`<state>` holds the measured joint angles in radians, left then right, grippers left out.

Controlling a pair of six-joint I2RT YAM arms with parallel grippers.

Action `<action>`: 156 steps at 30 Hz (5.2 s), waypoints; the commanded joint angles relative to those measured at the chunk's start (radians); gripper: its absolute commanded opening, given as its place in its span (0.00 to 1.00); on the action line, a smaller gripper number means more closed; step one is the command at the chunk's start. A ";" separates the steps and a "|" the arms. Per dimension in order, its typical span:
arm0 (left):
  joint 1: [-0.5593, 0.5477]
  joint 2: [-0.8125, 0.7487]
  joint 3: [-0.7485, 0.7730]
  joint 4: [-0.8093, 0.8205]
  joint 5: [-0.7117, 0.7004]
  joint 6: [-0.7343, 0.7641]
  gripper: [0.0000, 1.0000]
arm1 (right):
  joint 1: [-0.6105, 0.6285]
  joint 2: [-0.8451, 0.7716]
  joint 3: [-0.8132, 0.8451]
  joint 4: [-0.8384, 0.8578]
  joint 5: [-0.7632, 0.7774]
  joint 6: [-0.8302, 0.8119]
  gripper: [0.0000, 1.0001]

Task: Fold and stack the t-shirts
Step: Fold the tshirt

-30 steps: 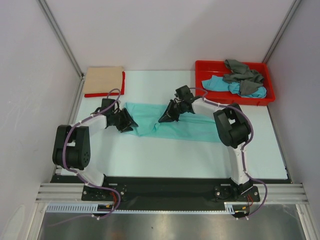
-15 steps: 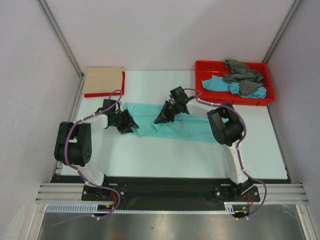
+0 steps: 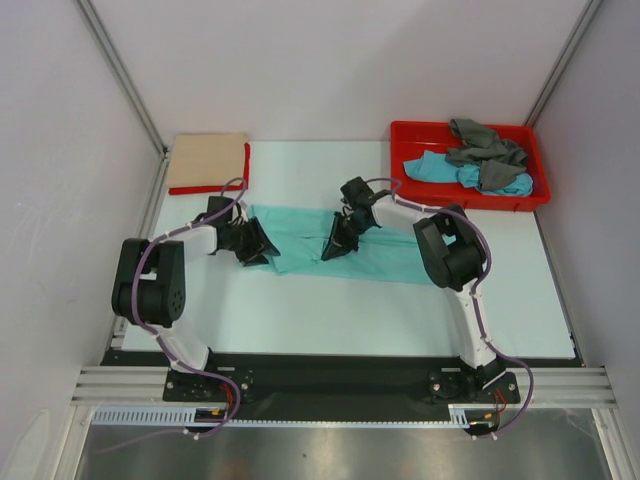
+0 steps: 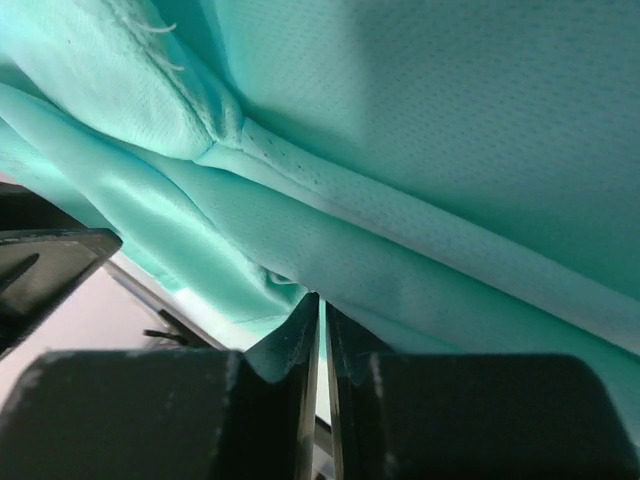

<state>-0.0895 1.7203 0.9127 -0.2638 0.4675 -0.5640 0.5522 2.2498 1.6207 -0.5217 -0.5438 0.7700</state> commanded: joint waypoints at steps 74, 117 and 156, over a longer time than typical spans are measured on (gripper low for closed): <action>0.057 0.078 0.134 0.029 0.143 0.065 0.52 | -0.067 0.016 0.034 0.152 -0.107 0.028 0.15; 0.020 -0.134 0.182 -0.112 0.023 0.124 0.44 | -0.061 -0.105 0.094 -0.118 0.008 -0.196 0.29; 0.011 -0.056 0.092 -0.001 0.008 0.062 0.41 | -0.185 -0.294 -0.132 -0.181 -0.042 -0.348 0.22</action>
<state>-0.0845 1.5875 1.0283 -0.3050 0.4553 -0.4458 0.4374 2.0659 1.5414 -0.6880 -0.6147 0.4618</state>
